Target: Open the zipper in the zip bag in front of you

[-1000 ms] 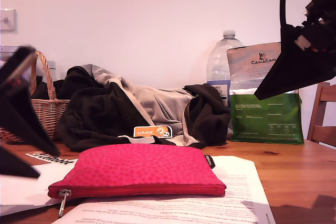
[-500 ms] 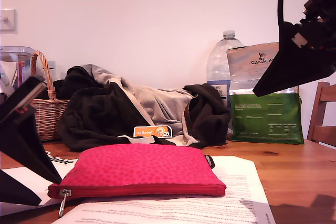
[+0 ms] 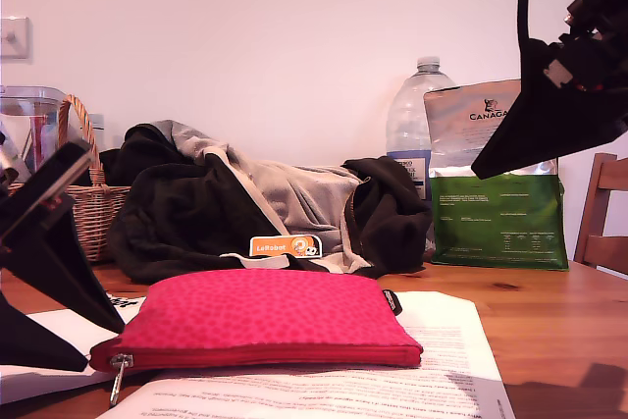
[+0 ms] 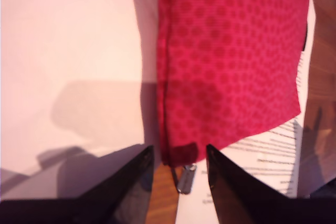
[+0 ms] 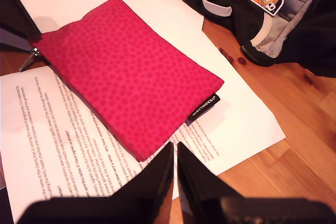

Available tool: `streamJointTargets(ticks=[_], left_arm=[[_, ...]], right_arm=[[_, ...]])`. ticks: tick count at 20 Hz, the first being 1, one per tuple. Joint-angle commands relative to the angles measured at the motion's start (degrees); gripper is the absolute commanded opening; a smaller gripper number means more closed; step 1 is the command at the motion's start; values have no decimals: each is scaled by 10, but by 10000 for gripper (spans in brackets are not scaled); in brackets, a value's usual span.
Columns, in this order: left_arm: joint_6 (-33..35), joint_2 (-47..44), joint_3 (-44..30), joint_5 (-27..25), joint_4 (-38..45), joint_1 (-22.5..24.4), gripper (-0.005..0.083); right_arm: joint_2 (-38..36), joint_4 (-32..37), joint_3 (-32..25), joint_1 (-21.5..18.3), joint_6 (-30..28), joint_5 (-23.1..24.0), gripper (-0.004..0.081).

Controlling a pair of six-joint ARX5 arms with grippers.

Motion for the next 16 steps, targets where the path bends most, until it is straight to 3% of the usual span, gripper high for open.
streamJointTargets(ticks=[1,7,16], left_arm=[[-4,14,2,0,14,2,279],[-14,38,13,10,38,2,276],[-21,38,29,27,54,1,12]], right_arm=[[0,7,-2,3,-1,-2,-13],[0,6,-2,3,0,-2,-13],[0,10,-2,3,18,-62,-13]])
